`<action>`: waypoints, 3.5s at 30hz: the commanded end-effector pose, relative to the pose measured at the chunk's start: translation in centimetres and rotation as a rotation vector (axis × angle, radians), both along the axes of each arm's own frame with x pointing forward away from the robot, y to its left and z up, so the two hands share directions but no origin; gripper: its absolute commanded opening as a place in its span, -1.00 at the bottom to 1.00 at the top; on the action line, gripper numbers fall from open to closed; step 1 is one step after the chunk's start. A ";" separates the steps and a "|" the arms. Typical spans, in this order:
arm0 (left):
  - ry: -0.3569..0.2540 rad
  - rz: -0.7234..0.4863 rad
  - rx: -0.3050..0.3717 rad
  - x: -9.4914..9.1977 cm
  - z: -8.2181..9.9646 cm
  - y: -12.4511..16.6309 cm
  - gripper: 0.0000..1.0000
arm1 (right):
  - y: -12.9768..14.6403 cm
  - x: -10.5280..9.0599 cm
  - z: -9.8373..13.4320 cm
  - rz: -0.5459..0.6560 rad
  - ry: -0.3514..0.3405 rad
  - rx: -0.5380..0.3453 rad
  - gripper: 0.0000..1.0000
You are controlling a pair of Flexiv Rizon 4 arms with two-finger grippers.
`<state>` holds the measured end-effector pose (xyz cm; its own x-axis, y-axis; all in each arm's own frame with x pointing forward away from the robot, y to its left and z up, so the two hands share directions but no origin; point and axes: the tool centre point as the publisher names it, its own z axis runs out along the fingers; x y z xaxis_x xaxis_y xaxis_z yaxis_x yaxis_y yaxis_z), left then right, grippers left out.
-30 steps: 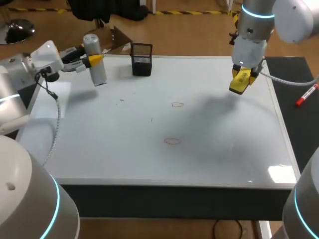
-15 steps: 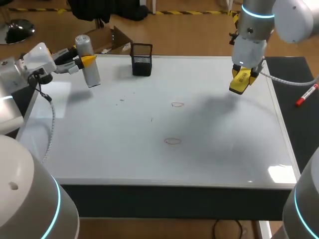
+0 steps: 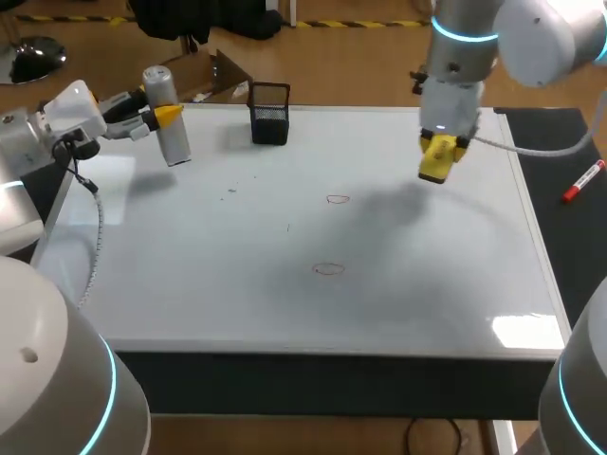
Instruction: Pick up the inspection probe, press it on each red-marked spot on the whiteboard one by one, put down the probe, pick up the eraser, and wipe off all the red marks.
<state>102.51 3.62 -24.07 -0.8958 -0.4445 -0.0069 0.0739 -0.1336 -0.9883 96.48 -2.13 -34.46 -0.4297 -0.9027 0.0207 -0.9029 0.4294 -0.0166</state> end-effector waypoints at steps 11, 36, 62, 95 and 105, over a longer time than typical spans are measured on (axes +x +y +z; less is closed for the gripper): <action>-0.002 0.002 -0.001 0.0 0.1 0.0 -1.00 | 12.8 -4.6 -0.4 0.178 -0.024 0.033 -1.00; -0.002 0.002 -0.001 0.0 0.1 0.0 -1.00 | 22.3 -5.4 -5.8 0.421 -0.007 0.127 -1.00; -0.002 0.002 -0.001 0.0 0.1 0.0 -1.00 | 21.2 -3.3 -7.6 0.498 0.050 0.131 -1.00; -0.002 0.002 -0.001 0.0 0.1 0.0 -1.00 | 15.0 -4.3 -10.2 0.436 0.131 0.072 -1.00; -0.002 0.002 -0.001 0.0 0.1 0.0 -1.00 | 12.0 -5.0 -9.6 0.382 0.122 0.046 -1.00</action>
